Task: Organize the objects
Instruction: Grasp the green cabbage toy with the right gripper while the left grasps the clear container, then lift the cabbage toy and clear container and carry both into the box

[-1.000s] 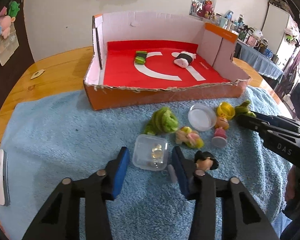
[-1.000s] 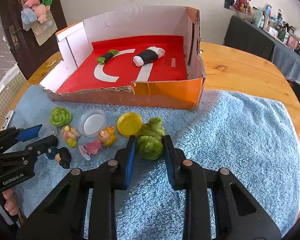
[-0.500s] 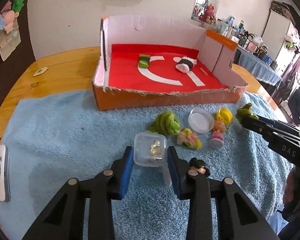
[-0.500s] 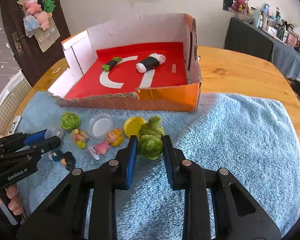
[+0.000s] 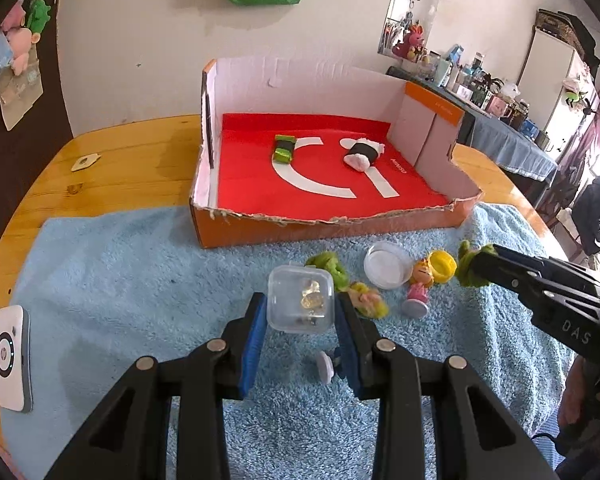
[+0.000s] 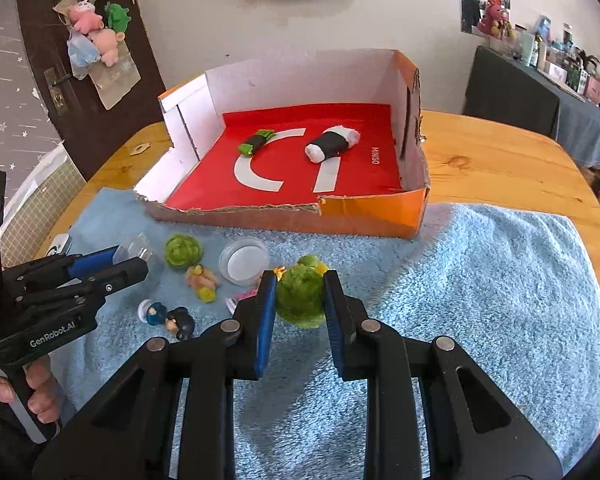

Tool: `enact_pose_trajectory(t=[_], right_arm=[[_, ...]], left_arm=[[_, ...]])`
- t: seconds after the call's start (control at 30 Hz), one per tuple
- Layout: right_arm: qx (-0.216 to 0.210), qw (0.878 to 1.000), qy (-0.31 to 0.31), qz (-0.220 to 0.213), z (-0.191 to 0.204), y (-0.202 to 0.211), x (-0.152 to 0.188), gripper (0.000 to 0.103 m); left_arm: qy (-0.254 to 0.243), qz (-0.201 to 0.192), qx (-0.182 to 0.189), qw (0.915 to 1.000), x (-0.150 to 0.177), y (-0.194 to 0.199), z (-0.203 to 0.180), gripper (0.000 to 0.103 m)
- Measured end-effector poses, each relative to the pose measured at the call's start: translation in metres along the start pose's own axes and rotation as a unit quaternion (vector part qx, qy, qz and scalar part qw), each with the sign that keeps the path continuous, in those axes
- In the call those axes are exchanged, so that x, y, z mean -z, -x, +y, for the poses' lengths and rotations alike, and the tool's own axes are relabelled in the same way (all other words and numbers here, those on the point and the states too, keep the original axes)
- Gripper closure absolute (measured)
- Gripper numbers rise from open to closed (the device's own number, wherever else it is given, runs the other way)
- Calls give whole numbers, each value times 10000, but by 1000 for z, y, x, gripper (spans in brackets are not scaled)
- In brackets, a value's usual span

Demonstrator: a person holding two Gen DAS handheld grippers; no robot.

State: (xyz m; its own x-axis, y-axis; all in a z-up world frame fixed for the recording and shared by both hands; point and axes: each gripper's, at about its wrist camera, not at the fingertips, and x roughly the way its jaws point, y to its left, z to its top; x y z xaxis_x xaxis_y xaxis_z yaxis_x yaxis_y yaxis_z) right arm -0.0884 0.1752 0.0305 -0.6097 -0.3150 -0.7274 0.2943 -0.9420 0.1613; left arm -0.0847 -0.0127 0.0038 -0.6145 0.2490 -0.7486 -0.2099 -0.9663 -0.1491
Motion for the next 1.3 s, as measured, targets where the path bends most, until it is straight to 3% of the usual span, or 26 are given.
enact_pose_trajectory(t=[0.57, 1.3], right_arm=[[-206, 9994, 85, -282, 9, 17, -12, 82], [-324, 9982, 234, -456, 11, 13, -48, 82]], left_arm=[[-16, -198, 94, 9998, -13, 11, -5, 67], [-66, -332, 186, 9993, -57, 0, -9, 67]])
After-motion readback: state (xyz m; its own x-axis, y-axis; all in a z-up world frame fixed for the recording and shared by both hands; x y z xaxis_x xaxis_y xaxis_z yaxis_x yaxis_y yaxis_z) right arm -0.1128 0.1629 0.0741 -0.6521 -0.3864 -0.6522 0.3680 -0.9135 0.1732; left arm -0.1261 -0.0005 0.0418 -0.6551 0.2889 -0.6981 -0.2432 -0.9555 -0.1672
